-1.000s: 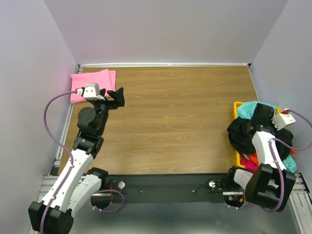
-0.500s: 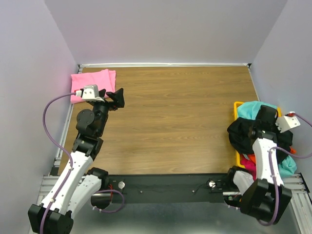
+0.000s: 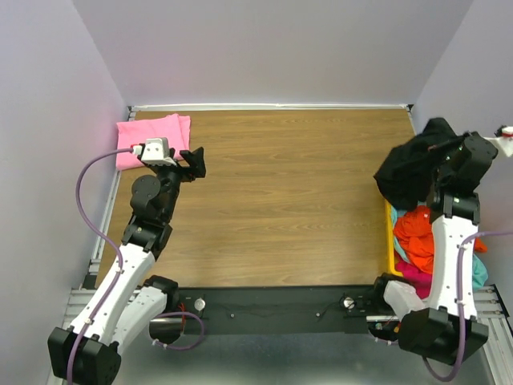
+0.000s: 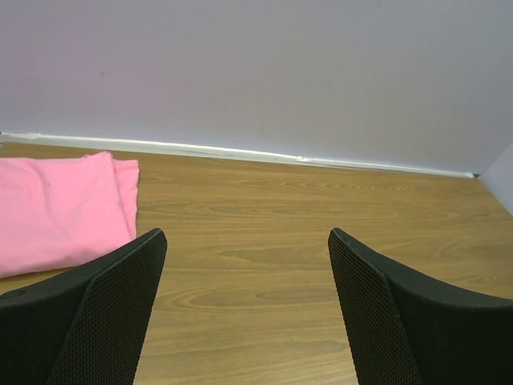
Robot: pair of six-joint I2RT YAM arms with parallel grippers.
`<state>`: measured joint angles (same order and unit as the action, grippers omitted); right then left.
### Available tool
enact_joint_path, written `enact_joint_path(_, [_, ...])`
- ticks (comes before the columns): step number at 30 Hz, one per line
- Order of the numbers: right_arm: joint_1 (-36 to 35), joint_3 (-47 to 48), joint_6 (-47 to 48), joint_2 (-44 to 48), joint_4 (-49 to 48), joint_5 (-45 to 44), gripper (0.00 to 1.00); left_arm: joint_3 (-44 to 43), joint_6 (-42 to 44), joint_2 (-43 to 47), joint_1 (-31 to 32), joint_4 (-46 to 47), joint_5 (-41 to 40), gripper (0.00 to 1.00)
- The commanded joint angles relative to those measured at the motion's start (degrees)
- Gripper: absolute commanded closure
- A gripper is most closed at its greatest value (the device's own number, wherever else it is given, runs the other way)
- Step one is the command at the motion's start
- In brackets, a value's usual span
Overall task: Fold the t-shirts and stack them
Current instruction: Grab the tshirt from the pile, then move the tshirt to the center of the board
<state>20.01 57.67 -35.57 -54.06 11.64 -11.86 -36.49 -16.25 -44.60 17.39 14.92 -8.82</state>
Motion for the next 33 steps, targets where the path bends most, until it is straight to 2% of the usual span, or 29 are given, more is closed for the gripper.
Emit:
enact_joint_path(1, [-5.58, 3.14, 0.67, -4.19, -9.96, 12.99, 0.99, 0.81, 3.33, 0.48, 0.28, -0.24, -4.27, 0.11])
enact_joint_path(2, [-10.64, 5.24, 1.55, -5.34, -11.19, 12.13, 1.0, 0.81, 3.94, 0.65, 0.28, -0.41, -5.06, 0.11])
enact_joint_path(5, [-19.9, 12.6, 7.34, -12.97, -11.2, 5.36, 0.99, 0.89, 5.61, 2.14, 0.19, -1.73, -8.14, 0.1])
enact_joint_path(6, [-25.93, 14.56, 9.53, -15.17, -11.2, 5.27, 0.99, 0.89, 5.96, 2.67, 0.19, -2.34, -9.97, 0.09])
enact_joint_path(10, [-37.38, 24.05, 12.89, -25.98, -11.2, 7.45, 1.0, 2.56, 6.67, 6.09, 0.19, -0.95, -12.28, 0.04])
enact_joint_path(15, [-40.22, 30.13, 12.99, -34.6, -12.94, 17.91, 1.0, 2.21, 6.32, 4.44, 0.1, -1.38, -13.85, 0.04])
enact_joint_path(18, [-40.31, 24.37, 11.24, -35.49, -15.58, 19.07, 0.99, 1.43, 5.45, 0.67, 0.1, -1.21, -14.91, 0.04])
enact_joint_path(20, [-40.31, 20.48, 10.26, -36.02, -16.73, 15.21, 0.99, 0.98, 5.18, -1.79, 0.1, -0.42, -14.21, 0.05])
enact_joint_path(22, [-40.31, 16.97, 10.35, -37.25, -16.82, 12.14, 0.86, -0.51, 4.13, -5.56, 0.02, -0.33, -12.37, 0.09])
enact_joint_path(23, [-40.23, 13.38, 10.17, -38.21, -16.65, 6.03, 0.59, -1.29, 4.03, -6.8, 0.1, -0.68, -11.32, 0.11])
enact_joint_path(24, [-40.22, 12.04, 10.17, -38.74, -15.08, 2.75, 0.47, -2.61, 3.95, -8.56, 0.1, -0.85, -10.35, 0.14])
enact_joint_path(25, [-40.31, 10.64, 10.08, -39.53, -13.41, -3.81, 0.28, -3.14, 3.6, -9.1, 0.1, -0.85, -10.34, 0.14])
enact_joint_path(29, [-40.31, 7.21, 12.27, -37.97, -5.5, -12.38, 0.23, -1.75, 2.45, -9.28, 0.28, 0.81, -10.87, 0.16])
enact_joint_path(33, [-40.31, 1.14, 12.28, -32.08, -5.4, -8.11, 0.21, -0.34, 0.43, -10.07, 1.77, 3.62, -10.52, 0.17])
